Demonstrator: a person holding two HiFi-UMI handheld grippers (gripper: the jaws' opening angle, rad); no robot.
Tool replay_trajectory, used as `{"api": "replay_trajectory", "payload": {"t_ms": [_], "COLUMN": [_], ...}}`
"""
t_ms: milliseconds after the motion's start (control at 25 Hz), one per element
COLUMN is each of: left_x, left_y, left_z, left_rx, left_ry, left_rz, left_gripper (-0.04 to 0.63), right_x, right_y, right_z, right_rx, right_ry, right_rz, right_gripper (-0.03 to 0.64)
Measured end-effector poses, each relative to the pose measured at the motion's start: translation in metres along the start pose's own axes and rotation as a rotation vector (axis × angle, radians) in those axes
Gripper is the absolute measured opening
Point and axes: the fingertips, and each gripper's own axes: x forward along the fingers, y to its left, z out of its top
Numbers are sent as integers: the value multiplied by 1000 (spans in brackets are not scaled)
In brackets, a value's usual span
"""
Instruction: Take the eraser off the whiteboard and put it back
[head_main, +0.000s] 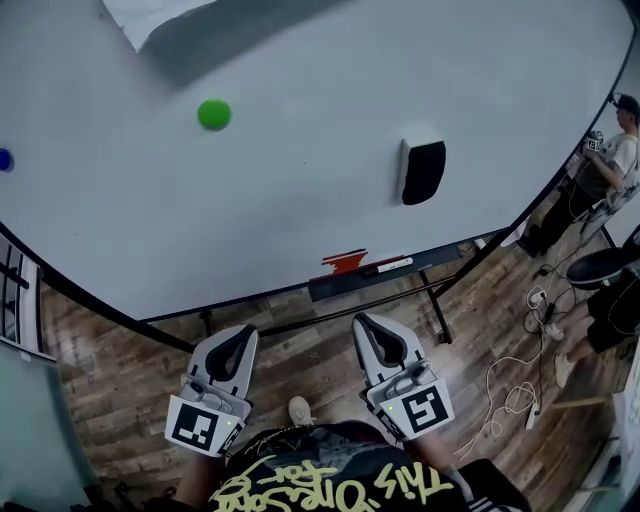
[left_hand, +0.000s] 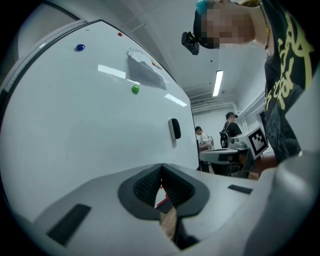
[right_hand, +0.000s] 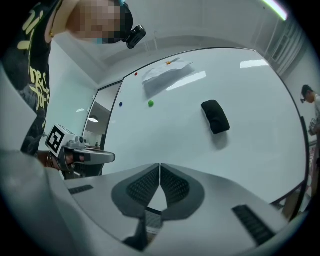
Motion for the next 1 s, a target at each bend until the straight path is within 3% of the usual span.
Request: {"api": "replay_trajectory", "payload": {"t_ms": [320,720,1000], "left_x": [18,27,33], "left_y": [15,15,13], "left_z": [-5,-8,-8], "left_rx": [-32,-51,11], "left_ry": [3,6,0], "left_rz": [-41,-37,-68], "left_gripper": [8,8,8], "right_x": [17,15,8], "right_y": [-7,-17,-28], "right_z": [-4,-4,1], "right_rx": [-2,-4,-3], "right_ry": [2,21,18], "right_rz": [-40,-43,-71], "right_gripper": [11,10,11]}}
